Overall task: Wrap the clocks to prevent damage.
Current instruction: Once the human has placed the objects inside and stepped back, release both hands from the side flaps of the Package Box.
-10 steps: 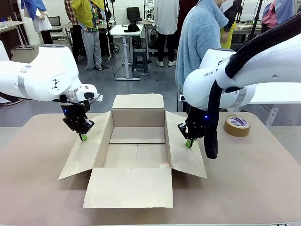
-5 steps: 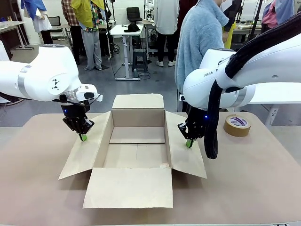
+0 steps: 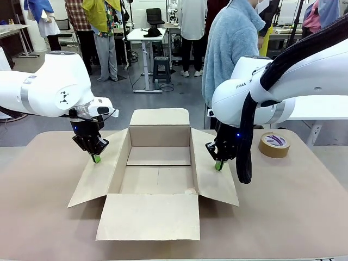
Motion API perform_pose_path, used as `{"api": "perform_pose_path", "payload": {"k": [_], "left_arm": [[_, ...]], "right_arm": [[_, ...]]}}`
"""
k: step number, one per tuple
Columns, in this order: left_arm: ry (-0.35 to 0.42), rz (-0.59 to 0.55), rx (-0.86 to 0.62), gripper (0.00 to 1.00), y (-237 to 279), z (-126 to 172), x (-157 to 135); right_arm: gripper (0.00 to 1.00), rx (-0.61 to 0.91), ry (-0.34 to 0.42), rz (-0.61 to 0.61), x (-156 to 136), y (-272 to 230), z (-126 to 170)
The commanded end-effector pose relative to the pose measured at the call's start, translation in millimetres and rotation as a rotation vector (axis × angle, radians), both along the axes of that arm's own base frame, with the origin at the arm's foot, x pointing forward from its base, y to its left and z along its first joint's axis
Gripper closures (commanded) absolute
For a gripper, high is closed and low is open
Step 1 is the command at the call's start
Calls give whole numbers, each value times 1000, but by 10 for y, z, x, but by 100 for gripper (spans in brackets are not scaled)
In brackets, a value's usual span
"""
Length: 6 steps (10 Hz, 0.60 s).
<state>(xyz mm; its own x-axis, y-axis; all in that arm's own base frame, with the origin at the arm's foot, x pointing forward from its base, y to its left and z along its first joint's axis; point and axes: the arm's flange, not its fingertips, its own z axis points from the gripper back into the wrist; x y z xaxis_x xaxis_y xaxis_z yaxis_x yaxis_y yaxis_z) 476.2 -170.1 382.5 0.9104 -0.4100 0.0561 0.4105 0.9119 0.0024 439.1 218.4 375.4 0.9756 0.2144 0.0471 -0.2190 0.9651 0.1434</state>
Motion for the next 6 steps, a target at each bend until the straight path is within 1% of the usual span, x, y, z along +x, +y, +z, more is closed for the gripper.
{"api": "perform_pose_path", "payload": {"k": [1, 6], "left_arm": [[3, -3, 5, 100, 1, -10, -8], [3, -3, 5, 100, 1, -10, -8]], "right_arm": [[99, -3, 4, -1, -18, 1, -23], [99, -3, 4, -1, -18, 1, -23]]}}
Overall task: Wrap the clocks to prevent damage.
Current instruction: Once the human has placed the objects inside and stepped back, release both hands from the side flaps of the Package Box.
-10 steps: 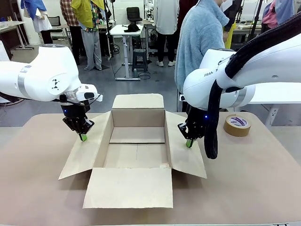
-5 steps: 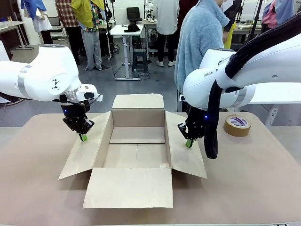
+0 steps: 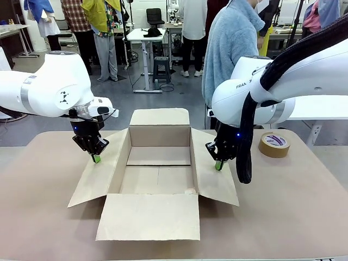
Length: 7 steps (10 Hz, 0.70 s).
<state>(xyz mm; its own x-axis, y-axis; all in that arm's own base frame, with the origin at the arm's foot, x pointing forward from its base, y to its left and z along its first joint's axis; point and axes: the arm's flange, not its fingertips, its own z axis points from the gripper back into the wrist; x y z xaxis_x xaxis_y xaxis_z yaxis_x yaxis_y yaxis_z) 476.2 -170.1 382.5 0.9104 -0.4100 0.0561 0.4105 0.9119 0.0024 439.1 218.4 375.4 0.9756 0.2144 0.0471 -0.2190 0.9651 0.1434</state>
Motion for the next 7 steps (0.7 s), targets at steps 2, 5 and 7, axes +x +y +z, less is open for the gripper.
{"api": "perform_pose_path", "payload": {"k": [2, 5, 7], "left_arm": [[3, -3, 5, 100, 1, -10, -8], [3, -3, 5, 100, 1, -10, -8], [3, -3, 5, 100, 1, -10, -8]], "right_arm": [[99, -3, 4, -1, -18, 1, -23], [99, -3, 4, -1, -18, 1, -23], [99, -3, 4, -1, -18, 1, -23]]}}
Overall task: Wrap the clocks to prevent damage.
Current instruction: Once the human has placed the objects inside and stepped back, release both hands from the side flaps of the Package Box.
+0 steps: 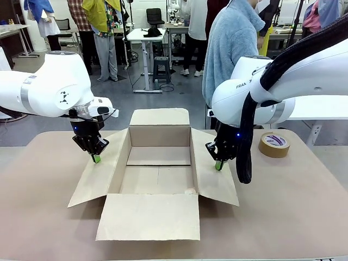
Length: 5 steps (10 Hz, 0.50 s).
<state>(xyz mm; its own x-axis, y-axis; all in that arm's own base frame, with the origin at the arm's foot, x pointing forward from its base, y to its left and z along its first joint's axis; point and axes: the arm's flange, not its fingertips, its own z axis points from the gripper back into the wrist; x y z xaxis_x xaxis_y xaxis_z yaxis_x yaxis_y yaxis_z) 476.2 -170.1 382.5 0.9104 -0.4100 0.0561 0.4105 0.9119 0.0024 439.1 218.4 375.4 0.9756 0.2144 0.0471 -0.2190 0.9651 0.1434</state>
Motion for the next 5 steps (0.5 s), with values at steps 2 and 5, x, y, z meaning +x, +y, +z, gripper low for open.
{"api": "perform_pose_path", "payload": {"k": [2, 5], "left_arm": [[3, -3, 5, 100, 1, -10, -8], [3, -3, 5, 100, 1, -10, -8]], "right_arm": [[99, -3, 4, -1, -18, 1, -23], [99, -3, 4, -1, -18, 1, -23]]}}
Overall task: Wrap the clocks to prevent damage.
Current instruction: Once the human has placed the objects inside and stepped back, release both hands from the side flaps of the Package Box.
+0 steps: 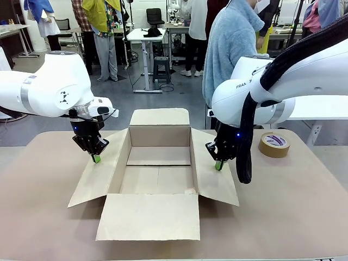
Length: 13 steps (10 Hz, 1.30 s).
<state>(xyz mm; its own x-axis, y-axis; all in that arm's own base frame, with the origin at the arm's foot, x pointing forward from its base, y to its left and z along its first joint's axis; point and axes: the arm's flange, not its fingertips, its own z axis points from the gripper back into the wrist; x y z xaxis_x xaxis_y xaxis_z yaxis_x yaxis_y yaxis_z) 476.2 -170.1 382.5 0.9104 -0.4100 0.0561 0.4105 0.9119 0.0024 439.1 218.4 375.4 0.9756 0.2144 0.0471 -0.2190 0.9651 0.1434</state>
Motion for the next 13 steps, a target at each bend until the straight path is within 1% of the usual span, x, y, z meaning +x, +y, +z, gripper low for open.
{"api": "perform_pose_path", "payload": {"k": [1, 13], "left_arm": [[3, -3, 5, 100, 1, -10, -8], [3, -3, 5, 100, 1, -10, -8]], "right_arm": [[99, -3, 4, -1, -18, 1, -23], [99, -3, 4, -1, -18, 1, -23]]}}
